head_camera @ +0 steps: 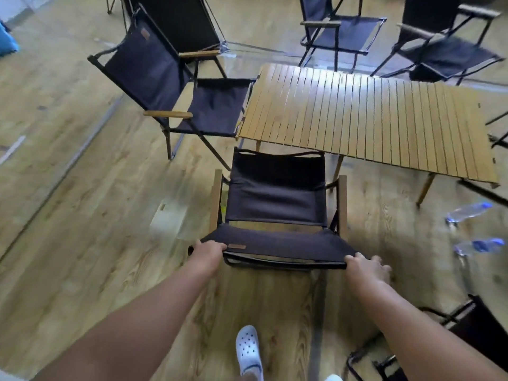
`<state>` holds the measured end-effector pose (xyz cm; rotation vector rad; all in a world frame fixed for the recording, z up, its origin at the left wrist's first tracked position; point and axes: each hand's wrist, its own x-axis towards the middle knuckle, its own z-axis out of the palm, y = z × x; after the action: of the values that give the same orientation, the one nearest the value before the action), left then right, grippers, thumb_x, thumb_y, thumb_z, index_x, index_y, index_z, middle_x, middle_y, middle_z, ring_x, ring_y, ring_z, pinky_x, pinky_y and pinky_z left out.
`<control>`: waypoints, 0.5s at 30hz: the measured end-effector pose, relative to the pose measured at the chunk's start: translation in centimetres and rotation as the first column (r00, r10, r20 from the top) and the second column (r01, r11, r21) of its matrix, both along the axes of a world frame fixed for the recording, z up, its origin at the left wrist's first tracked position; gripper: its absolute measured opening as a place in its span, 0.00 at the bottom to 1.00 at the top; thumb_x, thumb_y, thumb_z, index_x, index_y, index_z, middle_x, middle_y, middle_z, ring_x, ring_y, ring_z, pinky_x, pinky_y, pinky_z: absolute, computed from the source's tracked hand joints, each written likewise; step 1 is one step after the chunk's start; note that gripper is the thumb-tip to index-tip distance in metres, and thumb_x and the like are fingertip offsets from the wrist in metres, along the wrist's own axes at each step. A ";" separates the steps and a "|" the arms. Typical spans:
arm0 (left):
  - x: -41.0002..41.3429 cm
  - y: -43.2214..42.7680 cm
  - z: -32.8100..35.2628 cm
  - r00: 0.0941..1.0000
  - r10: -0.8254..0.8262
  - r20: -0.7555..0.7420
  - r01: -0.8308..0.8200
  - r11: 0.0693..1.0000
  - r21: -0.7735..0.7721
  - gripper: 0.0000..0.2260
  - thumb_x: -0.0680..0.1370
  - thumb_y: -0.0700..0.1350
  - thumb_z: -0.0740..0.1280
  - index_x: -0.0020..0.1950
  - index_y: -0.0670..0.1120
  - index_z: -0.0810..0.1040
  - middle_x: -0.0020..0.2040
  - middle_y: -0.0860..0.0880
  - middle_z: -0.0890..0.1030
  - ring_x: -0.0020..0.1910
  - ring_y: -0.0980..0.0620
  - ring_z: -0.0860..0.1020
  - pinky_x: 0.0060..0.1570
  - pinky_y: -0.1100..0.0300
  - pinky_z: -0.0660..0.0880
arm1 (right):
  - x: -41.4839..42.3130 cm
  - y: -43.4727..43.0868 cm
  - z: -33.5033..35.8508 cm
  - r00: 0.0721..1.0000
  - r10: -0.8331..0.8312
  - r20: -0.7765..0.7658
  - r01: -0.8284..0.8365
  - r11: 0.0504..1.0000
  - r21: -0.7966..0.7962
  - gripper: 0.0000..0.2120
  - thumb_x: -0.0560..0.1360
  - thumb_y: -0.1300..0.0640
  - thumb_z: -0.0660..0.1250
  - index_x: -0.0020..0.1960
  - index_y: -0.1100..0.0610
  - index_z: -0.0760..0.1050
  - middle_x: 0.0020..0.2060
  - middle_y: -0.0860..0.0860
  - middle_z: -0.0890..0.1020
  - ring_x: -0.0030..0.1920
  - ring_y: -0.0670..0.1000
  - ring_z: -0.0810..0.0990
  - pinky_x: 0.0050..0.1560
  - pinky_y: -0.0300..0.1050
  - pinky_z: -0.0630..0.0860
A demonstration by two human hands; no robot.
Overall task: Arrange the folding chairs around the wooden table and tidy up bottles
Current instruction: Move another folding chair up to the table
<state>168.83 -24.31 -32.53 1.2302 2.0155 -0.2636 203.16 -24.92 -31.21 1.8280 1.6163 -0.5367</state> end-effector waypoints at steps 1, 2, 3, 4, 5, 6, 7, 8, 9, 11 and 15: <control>-0.4 1.0 0.0 0.999 -0.039 -0.005 0.039 0.999 -0.009 0.25 0.80 0.32 0.53 0.74 0.50 0.68 0.72 0.45 0.70 0.73 0.34 0.59 0.68 0.47 0.63 | -0.4 0.3 0.0 1.000 -0.009 0.000 0.009 1.000 0.000 0.19 0.79 0.62 0.56 0.68 0.49 0.69 0.68 0.53 0.71 0.67 0.62 0.67 0.63 0.57 0.68; -0.7 1.9 -0.1 0.999 -0.040 0.003 0.040 0.999 -0.013 0.23 0.80 0.34 0.54 0.73 0.49 0.69 0.71 0.44 0.70 0.73 0.35 0.60 0.69 0.48 0.61 | -0.7 0.5 0.0 1.000 -0.019 -0.003 0.019 1.000 0.003 0.20 0.79 0.62 0.57 0.68 0.49 0.69 0.68 0.54 0.71 0.67 0.62 0.67 0.63 0.57 0.68; -1.0 2.8 0.0 0.997 -0.077 -0.020 0.076 0.997 -0.026 0.21 0.80 0.36 0.56 0.73 0.48 0.70 0.71 0.43 0.70 0.73 0.35 0.60 0.69 0.48 0.60 | -0.9 0.8 0.0 1.000 -0.027 -0.007 0.027 1.000 0.008 0.20 0.79 0.62 0.58 0.69 0.49 0.68 0.67 0.54 0.72 0.67 0.62 0.67 0.63 0.57 0.68; -1.3 3.4 0.1 0.994 -0.099 -0.035 0.098 0.995 -0.033 0.20 0.81 0.37 0.57 0.72 0.48 0.71 0.72 0.41 0.69 0.73 0.36 0.60 0.70 0.49 0.60 | -1.1 1.2 -0.1 0.999 -0.032 -0.011 0.033 0.999 0.016 0.21 0.79 0.62 0.59 0.69 0.48 0.68 0.67 0.54 0.72 0.67 0.62 0.67 0.62 0.57 0.69; -1.4 4.0 0.4 0.981 -0.185 -0.058 0.182 0.982 -0.041 0.21 0.81 0.35 0.56 0.73 0.48 0.70 0.72 0.41 0.68 0.73 0.36 0.60 0.71 0.50 0.60 | -1.3 1.5 -0.2 0.999 -0.036 -0.018 0.036 0.999 0.025 0.21 0.79 0.62 0.60 0.70 0.48 0.68 0.66 0.54 0.73 0.66 0.62 0.68 0.62 0.57 0.69; -1.4 4.4 0.9 0.972 -0.222 -0.076 0.218 0.975 -0.051 0.23 0.81 0.33 0.54 0.74 0.49 0.69 0.72 0.40 0.67 0.74 0.36 0.59 0.72 0.50 0.61 | -1.5 1.8 -0.3 0.999 -0.038 -0.027 0.039 0.999 0.033 0.22 0.78 0.62 0.60 0.70 0.47 0.67 0.66 0.54 0.73 0.66 0.62 0.68 0.62 0.57 0.69; -1.6 4.8 1.3 0.961 -0.262 -0.093 0.257 0.964 -0.061 0.24 0.81 0.32 0.53 0.75 0.50 0.67 0.73 0.40 0.65 0.74 0.36 0.59 0.72 0.49 0.61 | -1.8 2.1 -0.3 0.999 -0.041 -0.033 0.042 0.998 0.039 0.22 0.79 0.63 0.60 0.70 0.47 0.67 0.65 0.54 0.73 0.66 0.62 0.68 0.62 0.57 0.69; -1.7 5.2 1.9 0.960 -0.265 -0.091 0.261 0.964 -0.054 0.25 0.81 0.32 0.53 0.76 0.50 0.66 0.73 0.40 0.64 0.74 0.37 0.59 0.72 0.49 0.61 | -2.1 2.4 -0.4 0.998 -0.047 -0.037 0.048 0.998 0.042 0.22 0.79 0.63 0.58 0.70 0.47 0.67 0.65 0.54 0.73 0.66 0.62 0.68 0.62 0.57 0.68; -1.9 5.5 2.0 0.951 -0.293 -0.102 0.289 0.956 -0.050 0.27 0.81 0.31 0.54 0.76 0.51 0.64 0.74 0.40 0.63 0.74 0.37 0.59 0.72 0.49 0.61 | -2.4 2.7 -0.4 0.998 -0.054 -0.038 0.056 0.997 0.044 0.22 0.79 0.63 0.57 0.70 0.47 0.67 0.65 0.54 0.73 0.66 0.62 0.68 0.62 0.57 0.68; -3.0 6.1 1.7 0.935 -0.333 -0.126 0.331 0.943 -0.032 0.29 0.80 0.31 0.54 0.77 0.53 0.63 0.74 0.42 0.64 0.75 0.38 0.57 0.72 0.49 0.63 | -3.3 2.9 -0.4 0.997 -0.067 -0.036 0.069 0.996 0.050 0.21 0.80 0.62 0.57 0.70 0.47 0.67 0.66 0.55 0.73 0.66 0.62 0.68 0.63 0.57 0.68; -4.1 6.3 1.6 0.920 -0.369 -0.132 0.372 0.928 -0.002 0.28 0.80 0.30 0.53 0.76 0.52 0.66 0.73 0.42 0.66 0.74 0.37 0.58 0.69 0.49 0.65 | -4.7 2.7 -0.5 0.995 -0.089 -0.034 0.090 0.995 0.048 0.20 0.80 0.59 0.58 0.71 0.46 0.67 0.66 0.55 0.73 0.66 0.61 0.68 0.62 0.55 0.69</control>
<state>164.73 -17.96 -30.89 1.6466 1.8830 -0.5171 198.41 -22.26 -31.76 1.9453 1.5875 -0.5729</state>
